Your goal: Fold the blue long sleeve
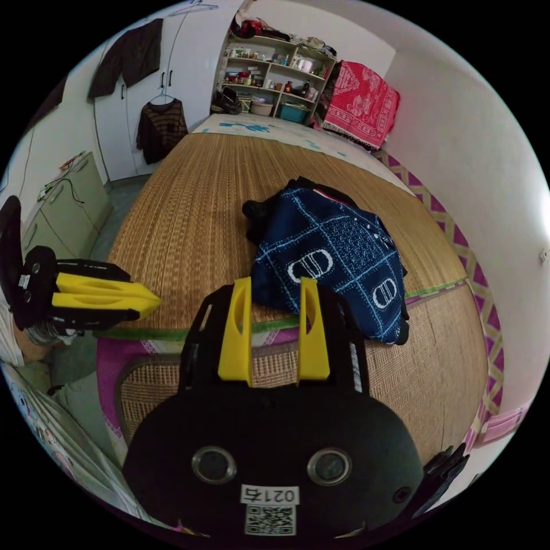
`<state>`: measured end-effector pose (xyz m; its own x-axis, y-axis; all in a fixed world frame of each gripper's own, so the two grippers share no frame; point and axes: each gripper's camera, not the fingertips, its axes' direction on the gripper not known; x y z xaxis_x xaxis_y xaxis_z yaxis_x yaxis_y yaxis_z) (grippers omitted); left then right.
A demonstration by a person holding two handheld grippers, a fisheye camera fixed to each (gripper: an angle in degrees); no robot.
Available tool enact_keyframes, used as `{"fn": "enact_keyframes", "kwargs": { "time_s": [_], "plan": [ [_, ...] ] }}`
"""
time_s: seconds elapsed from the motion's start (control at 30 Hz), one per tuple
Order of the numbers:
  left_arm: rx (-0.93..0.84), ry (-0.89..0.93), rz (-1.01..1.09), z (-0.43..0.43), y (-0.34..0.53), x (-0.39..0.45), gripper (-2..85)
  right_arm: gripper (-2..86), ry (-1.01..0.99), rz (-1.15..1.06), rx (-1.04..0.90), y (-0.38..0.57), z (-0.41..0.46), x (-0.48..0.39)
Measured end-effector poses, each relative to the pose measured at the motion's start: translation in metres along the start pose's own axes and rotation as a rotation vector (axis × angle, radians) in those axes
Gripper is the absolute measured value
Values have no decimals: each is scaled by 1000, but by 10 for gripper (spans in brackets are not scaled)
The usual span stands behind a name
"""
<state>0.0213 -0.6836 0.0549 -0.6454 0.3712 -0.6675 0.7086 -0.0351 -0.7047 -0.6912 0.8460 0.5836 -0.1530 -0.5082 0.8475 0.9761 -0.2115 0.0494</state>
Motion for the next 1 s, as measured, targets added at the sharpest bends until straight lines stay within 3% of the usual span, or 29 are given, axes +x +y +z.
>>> {"fn": "enact_keyframes", "kwargs": {
  "time_s": [0.33,0.53,0.6,0.73,0.9,1.0],
  "plan": [
    [-3,10,-46,-12,12,-33,-9,136,64,20,21,-10,15,-24],
    [-19,34,-93,-10,22,-50,-9,155,-7,-19,-9,-32,46,-57],
    [-25,38,-100,-11,24,-55,-9,139,38,-38,-55,-36,62,-74],
    [-26,29,-107,-17,28,-65,-9,37,318,-41,-106,-32,79,-94],
    [-15,29,-95,-23,27,-69,-4,11,285,-2,-25,-16,20,-67],
    [2,132,-52,-22,19,-59,20,8,297,-27,-19,11,-39,-40]
  ]
}}
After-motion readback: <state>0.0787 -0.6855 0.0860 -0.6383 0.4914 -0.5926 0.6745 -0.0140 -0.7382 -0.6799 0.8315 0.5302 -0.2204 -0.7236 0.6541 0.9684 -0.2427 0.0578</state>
